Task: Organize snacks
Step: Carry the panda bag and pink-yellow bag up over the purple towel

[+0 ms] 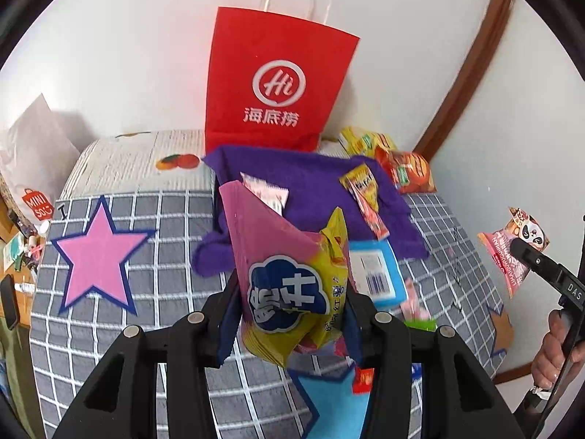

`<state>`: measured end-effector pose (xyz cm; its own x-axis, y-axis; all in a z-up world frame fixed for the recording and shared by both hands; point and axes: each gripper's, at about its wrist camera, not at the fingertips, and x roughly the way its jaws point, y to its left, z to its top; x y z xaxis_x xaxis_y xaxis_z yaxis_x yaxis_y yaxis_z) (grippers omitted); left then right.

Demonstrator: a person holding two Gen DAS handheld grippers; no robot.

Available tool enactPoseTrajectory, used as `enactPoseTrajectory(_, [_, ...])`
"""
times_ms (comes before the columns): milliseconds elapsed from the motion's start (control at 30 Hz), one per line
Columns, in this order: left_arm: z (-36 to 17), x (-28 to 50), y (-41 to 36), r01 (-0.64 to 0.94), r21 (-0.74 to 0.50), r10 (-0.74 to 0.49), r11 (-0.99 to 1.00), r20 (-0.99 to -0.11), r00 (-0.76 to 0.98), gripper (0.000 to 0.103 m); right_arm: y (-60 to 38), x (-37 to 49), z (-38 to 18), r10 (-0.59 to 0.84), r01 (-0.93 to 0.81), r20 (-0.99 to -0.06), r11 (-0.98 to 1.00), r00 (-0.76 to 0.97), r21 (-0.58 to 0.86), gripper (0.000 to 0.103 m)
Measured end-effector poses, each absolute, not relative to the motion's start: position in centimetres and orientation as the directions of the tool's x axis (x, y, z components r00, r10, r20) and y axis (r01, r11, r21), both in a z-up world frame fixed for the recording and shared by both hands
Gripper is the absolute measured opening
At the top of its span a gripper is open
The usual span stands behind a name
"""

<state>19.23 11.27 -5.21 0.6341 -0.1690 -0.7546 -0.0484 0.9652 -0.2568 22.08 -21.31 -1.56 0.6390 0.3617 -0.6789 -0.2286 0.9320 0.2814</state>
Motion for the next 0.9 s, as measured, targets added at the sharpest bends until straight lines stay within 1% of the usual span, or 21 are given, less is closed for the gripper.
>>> enactPoseTrajectory(233, [-4.1,23.0,12.8,-0.079,-0.266,-0.154,0.961,-0.747,0.647,0.045,-18.7,26.6,-0.5,0.397,-0.29,-0.672,0.917,0.625,0.272,0.044])
enactPoseTrajectory(500, [-3.2,27.7,13.5,-0.104,-0.276,-0.141,0.956,-0.737,0.661,0.045,-15.5,32.5,-1.6,0.413,-0.341,-0.71,0.905,0.57,0.253,0.044])
enactPoseTrajectory(733, [-4.1,31.6,13.3,-0.142,-0.294,-0.131,0.945,-0.739,0.661,0.045,-12.5,37.2,-3.5,0.475,-0.387,-0.749,0.868,0.462,0.312,0.044])
enactPoseTrajectory(900, [-5.5,33.4,13.3,-0.159,-0.329,-0.15,0.931,-0.739,0.656,0.045,-10.7,38.8,-5.1,0.472,-0.441,-0.778,0.852,0.415,0.282,0.044])
